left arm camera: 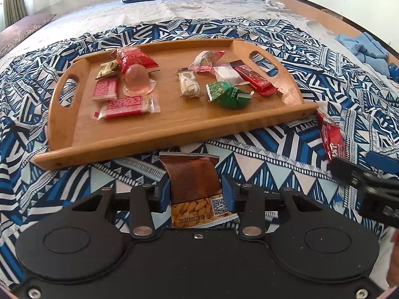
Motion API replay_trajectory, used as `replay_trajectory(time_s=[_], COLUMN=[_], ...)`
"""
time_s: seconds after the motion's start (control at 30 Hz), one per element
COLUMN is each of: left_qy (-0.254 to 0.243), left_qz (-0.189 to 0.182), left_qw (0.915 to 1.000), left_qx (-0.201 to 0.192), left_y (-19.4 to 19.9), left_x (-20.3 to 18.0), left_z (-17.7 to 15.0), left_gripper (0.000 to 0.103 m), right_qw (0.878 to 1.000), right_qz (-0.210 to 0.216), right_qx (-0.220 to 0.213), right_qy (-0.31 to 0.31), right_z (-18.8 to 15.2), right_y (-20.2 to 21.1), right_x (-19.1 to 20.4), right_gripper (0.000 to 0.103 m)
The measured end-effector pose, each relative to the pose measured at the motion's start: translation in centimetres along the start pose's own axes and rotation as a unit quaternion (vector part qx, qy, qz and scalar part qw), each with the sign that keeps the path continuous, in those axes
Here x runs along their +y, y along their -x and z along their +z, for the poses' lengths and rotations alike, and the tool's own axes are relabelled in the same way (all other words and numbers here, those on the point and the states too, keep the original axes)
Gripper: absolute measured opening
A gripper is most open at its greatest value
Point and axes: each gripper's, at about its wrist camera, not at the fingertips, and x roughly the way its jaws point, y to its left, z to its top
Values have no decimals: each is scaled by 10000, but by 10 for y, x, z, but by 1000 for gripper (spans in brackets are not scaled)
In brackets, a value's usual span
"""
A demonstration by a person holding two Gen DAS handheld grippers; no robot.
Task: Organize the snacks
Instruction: 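Grasp the red MXT stick with the right gripper while the left holds the almond packet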
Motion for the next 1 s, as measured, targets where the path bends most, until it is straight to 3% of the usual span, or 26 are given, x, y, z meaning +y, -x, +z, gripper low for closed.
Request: replay_trajectory(time_s=[0.43, 0.6, 0.67, 0.77, 1.0], left_qy=[94, 172, 191, 204, 220], left_qz=[-60, -76, -72, -95, -118], left_qw=[9999, 9998, 9998, 9997, 9996], left_qx=[-56, -66, -83, -108, -104], left_y=[25, 27, 28, 30, 30], left_x=[22, 30, 32, 33, 34], left_z=[-9, -9, -9, -9, -11], left_gripper=[39, 39, 39, 39, 39], right_qw=[9988, 9982, 9983, 9984, 9985], right_qz=[-212, -261, -260, -242, -249], right_qx=[300, 284, 263, 235, 156], right_qy=[324, 453, 458, 445, 464], right_z=[-4, -7, -6, -5, -6], right_y=[-31, -30, -29, -29, -26], right_x=[22, 24, 23, 22, 21], right_gripper=[94, 78, 63, 52, 47])
